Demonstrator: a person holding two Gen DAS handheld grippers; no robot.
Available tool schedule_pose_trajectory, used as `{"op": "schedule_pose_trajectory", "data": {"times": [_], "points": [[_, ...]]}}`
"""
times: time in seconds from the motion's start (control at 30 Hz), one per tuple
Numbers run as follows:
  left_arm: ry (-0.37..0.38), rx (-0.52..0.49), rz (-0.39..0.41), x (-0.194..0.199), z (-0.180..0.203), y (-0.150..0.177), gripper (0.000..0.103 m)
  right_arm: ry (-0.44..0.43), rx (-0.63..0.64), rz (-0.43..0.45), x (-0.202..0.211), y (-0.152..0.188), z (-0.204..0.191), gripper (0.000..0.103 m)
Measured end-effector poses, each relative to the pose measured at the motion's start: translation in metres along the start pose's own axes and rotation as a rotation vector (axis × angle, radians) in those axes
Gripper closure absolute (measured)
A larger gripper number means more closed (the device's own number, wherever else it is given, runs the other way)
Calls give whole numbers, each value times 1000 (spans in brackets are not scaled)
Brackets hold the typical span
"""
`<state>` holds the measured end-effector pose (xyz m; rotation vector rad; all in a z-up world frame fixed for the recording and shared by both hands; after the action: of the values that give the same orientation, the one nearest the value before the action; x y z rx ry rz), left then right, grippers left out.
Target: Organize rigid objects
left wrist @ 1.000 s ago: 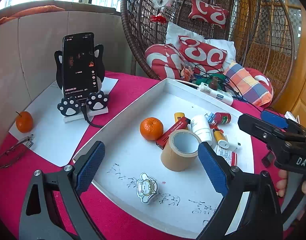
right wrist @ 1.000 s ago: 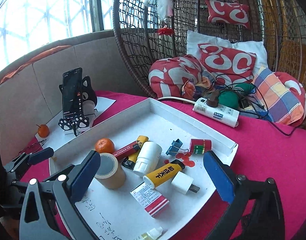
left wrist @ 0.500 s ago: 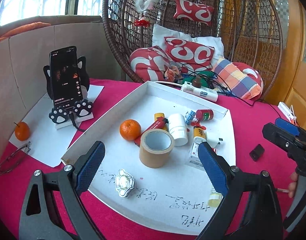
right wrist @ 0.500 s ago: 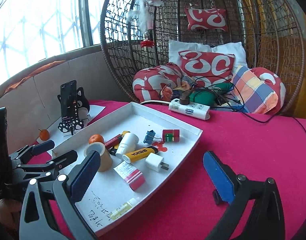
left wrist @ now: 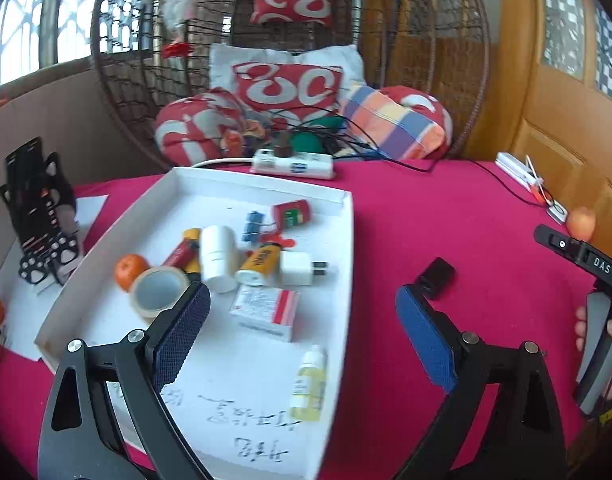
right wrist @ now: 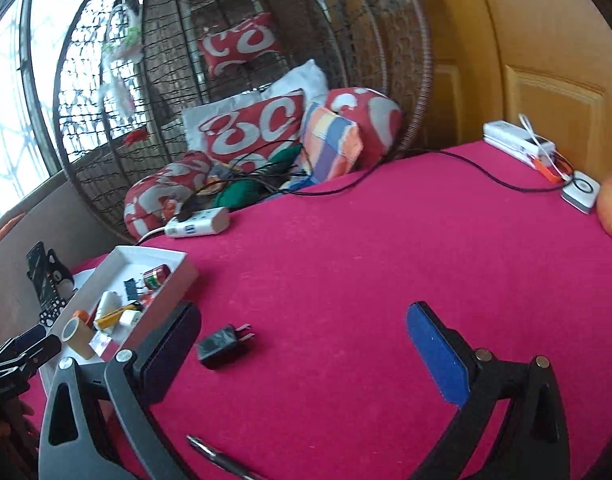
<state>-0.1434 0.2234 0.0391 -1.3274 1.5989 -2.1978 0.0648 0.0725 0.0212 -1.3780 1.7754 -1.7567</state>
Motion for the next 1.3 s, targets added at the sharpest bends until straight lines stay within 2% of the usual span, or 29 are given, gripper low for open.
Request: {"op": "schedule_pose_trajectory", "data": {"times": [0.13,0.27,0.33,0.43,0.57,0.67,0.73,0.83,0.87,0.93,1.03,1.13,1.17,1.2,1.27,1.3], "points": [[149,-128,-57,-30,65,-3,8,54,-75,-19,8,12,45,0],[259,-188,-158,-74,113,3,8,53,-148,-37,10,23,70,0],[267,-203,-205,-96,126,8,8,32,-182,-43,9,27,75,0],[255,-209,-227,-119,133,12,8,15,-198,-62,7,33,78,0],[263,-218,-248,-135,138,13,8,-19,-222,-66,6,34,79,0],[241,-250,-272,-140,138,17,10,-31,-241,-74,4,36,81,0],[246,-276,-254,-133,138,20,25,-43,-258,-75,5,37,84,0],[252,-282,-248,-126,135,20,64,-112,-248,-87,4,38,80,0],[262,-280,-255,-125,135,20,73,-140,-221,-105,3,38,74,0],[265,-295,-254,-122,134,22,73,-204,-126,-157,1,40,58,0],[278,-274,-250,-116,132,26,74,-271,134,-224,9,48,24,0],[286,-204,-245,-108,128,28,74,-290,410,-255,22,66,-9,0],[286,-184,-243,-105,127,28,74,-320,490,-274,25,75,-20,1],[284,-170,-239,-102,126,29,74,-347,552,-296,26,83,-30,3],[269,-164,-231,-95,125,30,74,-366,651,-351,21,98,-43,15],[254,-168,-222,-91,125,30,74,-370,683,-384,17,106,-47,30]]}}
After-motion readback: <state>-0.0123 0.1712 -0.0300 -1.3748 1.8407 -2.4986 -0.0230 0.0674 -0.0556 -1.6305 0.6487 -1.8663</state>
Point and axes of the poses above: each gripper's, at about its wrist camera, not at the fingertips, and x roughly against the way its jaws point, z to its right, y to its underside, the point moved 6 cm from there along -x, roughly the way its jaws point, and after that the axes turned 4 degrees about z, right-handed, at the moved point
